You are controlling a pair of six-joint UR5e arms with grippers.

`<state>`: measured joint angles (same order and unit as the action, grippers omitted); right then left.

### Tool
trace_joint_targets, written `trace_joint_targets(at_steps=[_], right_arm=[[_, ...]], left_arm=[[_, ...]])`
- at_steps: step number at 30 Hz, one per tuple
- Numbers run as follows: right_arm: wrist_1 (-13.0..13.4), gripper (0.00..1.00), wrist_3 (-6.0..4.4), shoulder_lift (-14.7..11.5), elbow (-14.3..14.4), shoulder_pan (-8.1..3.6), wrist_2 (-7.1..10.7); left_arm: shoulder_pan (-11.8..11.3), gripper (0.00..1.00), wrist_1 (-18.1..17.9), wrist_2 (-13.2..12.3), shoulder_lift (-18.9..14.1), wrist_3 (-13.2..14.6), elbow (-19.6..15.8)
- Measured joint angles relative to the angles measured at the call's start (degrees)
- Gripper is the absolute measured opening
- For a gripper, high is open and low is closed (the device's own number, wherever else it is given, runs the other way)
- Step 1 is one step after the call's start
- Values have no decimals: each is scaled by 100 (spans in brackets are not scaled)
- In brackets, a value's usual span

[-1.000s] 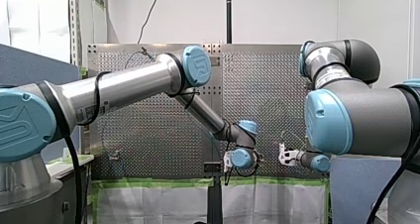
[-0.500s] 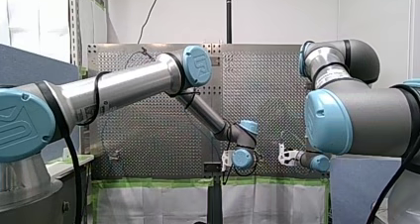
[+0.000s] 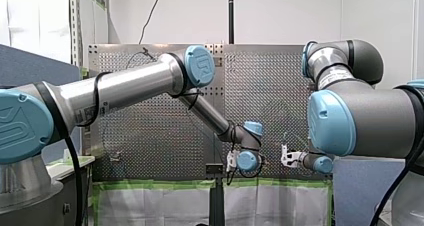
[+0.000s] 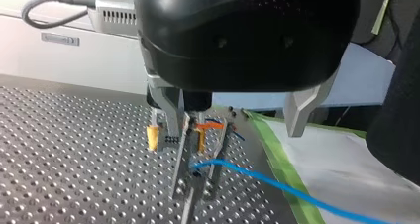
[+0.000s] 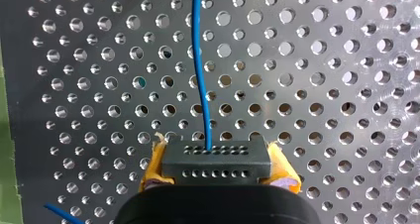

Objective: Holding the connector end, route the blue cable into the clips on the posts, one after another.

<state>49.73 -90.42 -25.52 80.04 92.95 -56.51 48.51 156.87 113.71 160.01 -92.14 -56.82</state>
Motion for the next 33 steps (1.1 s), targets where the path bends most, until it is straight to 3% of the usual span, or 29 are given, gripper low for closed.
trace_joint_targets(at_steps=[25,33], right_arm=[[-21,0,-4,1,-1,-2,4],[-23,0,-4,0,0,7,6]], left_arm=[[13,99,-79,42,-3,-103,3],[20,99,-104,191,-3,-174,1]])
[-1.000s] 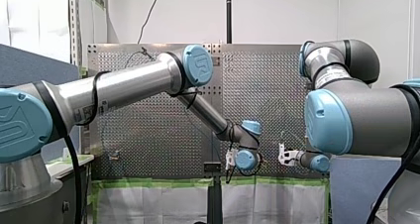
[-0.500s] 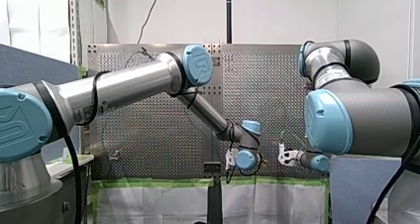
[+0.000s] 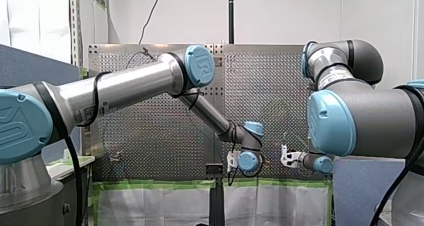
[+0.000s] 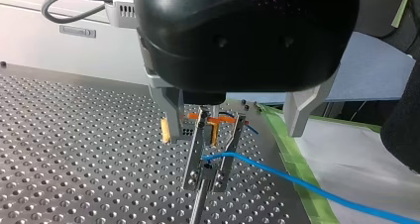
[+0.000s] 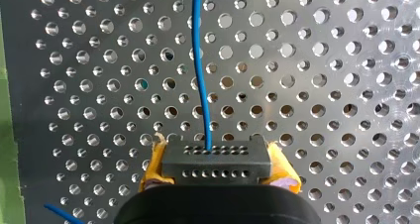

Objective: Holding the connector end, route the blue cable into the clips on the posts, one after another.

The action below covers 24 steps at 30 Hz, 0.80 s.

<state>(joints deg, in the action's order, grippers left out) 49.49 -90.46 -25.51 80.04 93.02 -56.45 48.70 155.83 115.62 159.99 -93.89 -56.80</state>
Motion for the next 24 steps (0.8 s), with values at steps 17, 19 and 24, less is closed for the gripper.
trace_joint_targets(at_steps=[17,19,24], right_arm=[[-9,0,4,3,-1,-1,0],[-9,0,2,3,-1,-2,1],[-9,0,0,2,-1,-6,0]], left_arm=[[67,99,81,182,-85,-4,-15],[103,99,77,276,-161,-6,-75],[172,99,-81,322,-390,-49,-313]])
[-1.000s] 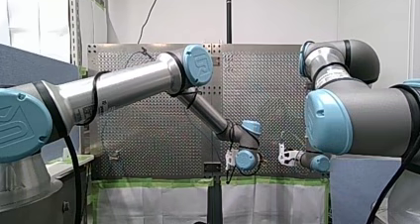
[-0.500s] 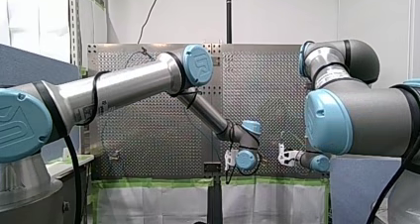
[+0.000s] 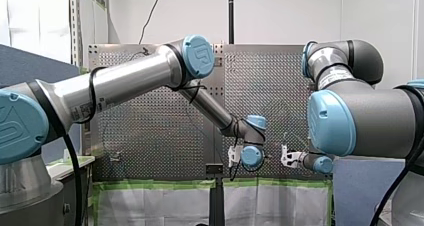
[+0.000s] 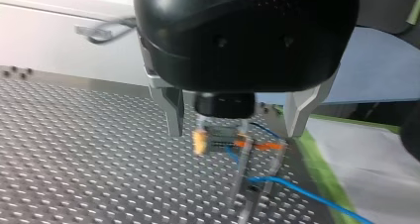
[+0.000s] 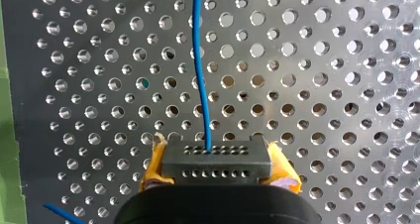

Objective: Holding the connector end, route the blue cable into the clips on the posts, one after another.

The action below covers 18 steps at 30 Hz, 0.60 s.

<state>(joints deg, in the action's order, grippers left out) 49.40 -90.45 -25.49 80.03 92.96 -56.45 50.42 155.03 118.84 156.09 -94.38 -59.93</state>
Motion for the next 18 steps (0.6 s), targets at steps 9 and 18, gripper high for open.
trace_joint_targets(at_steps=[9,18], right_arm=[[0,0,0,3,1,-13,-1],[0,0,0,5,1,2,6]], left_arm=[[37,99,-553,33,-561,-222,-564],[56,99,-1098,43,-1107,-710,-1110]])
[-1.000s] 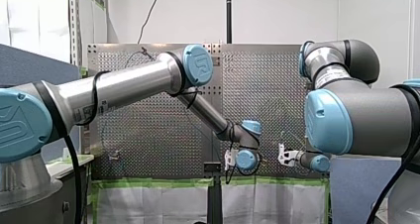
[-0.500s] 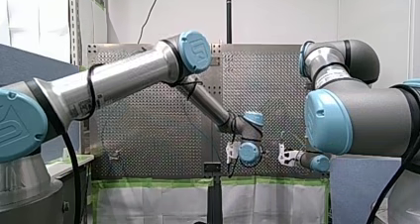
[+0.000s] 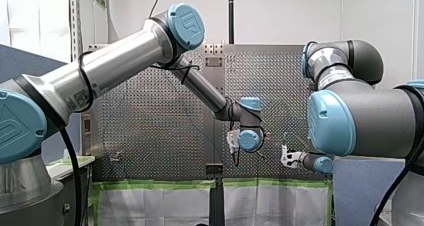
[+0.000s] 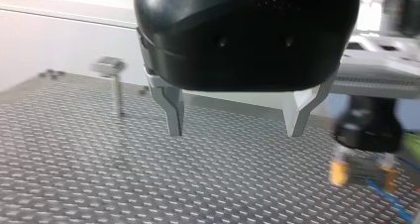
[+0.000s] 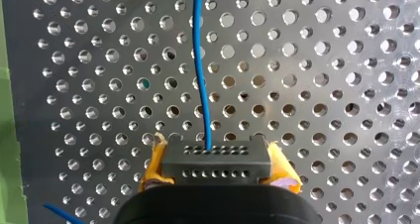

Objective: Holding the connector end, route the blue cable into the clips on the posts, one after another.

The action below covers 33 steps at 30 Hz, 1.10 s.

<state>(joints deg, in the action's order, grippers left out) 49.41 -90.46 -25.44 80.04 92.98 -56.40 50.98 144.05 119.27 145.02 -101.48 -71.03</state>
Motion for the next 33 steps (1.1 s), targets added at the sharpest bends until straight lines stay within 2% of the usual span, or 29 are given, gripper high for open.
trace_joint_targets(at_steps=[4,10,18,24,33], right_arm=[[0,0,0,0,-1,7,6],[-5,0,0,3,0,12,13],[-16,0,7,2,0,14,14],[-18,0,7,3,-1,14,12],[-22,0,2,3,-1,-2,13]], left_arm=[[-27,99,-150,3,-233,-166,-231],[-91,99,-167,10,-557,-343,-556],[-73,99,184,60,-1037,-391,-1037],[-80,99,268,131,-1370,-434,-1369],[-167,99,-46,161,-1867,-687,-1866]])
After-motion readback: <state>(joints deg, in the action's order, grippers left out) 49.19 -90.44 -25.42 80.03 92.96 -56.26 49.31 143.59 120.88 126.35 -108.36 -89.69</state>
